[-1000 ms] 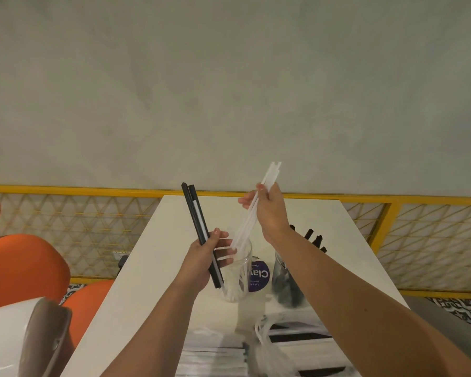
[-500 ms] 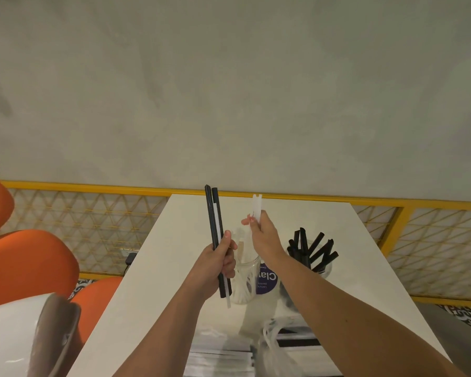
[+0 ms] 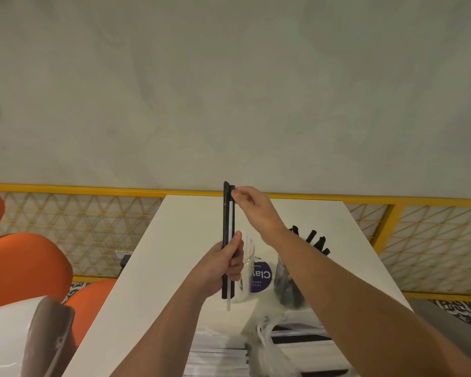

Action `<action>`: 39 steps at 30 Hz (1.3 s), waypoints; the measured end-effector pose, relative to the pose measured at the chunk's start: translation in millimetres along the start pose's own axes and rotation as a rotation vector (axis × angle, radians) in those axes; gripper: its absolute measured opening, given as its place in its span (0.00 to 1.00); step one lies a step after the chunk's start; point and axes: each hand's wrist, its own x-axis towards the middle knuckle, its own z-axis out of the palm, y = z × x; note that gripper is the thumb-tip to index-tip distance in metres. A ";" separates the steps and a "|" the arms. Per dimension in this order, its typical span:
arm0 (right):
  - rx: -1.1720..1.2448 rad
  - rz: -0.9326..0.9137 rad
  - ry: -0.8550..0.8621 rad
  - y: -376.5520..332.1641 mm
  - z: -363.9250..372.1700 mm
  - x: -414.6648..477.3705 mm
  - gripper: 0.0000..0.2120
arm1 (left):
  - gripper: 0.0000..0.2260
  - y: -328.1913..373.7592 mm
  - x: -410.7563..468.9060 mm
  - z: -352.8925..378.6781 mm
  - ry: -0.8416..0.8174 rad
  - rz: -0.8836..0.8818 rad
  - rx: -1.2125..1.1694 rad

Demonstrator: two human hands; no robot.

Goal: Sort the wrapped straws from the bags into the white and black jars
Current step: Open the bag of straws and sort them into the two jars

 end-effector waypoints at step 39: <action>-0.157 -0.310 0.459 12.3 -102.4 -17.0 0.13 | 0.10 -22.3 20.5 22.2 -0.025 0.084 0.253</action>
